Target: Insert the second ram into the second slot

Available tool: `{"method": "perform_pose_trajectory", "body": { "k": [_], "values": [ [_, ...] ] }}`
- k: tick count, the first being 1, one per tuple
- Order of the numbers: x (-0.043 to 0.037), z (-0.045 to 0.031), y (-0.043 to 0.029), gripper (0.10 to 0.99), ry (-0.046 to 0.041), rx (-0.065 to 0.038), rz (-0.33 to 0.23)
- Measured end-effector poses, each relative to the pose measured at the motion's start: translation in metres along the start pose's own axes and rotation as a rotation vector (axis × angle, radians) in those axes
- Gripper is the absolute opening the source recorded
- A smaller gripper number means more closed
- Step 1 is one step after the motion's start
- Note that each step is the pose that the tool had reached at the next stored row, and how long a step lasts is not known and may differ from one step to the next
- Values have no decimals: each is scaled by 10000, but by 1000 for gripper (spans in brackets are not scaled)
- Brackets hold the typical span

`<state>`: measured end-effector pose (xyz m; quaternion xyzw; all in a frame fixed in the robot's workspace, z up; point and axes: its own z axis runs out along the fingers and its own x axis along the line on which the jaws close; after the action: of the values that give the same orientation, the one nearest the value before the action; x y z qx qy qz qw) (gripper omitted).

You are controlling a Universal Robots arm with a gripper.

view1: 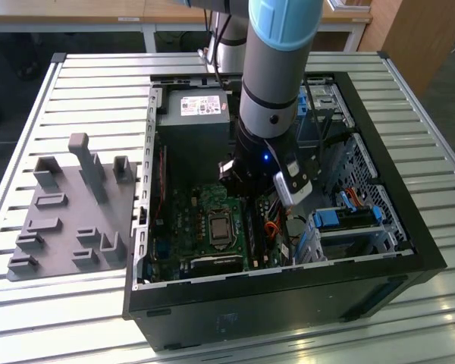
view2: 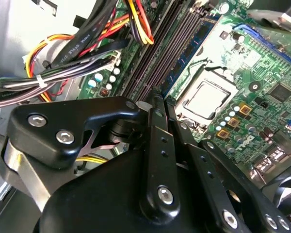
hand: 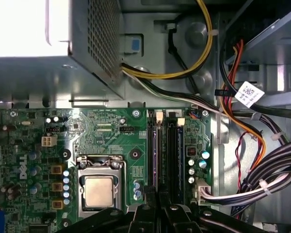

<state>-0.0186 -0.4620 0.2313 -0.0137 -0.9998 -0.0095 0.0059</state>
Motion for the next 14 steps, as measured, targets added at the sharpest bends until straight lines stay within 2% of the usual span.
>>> {"method": "perform_pose_trajectory", "body": {
  "k": [14],
  "values": [
    [-16, 88, -1, 137, 13, 0, 72]
  ]
}}
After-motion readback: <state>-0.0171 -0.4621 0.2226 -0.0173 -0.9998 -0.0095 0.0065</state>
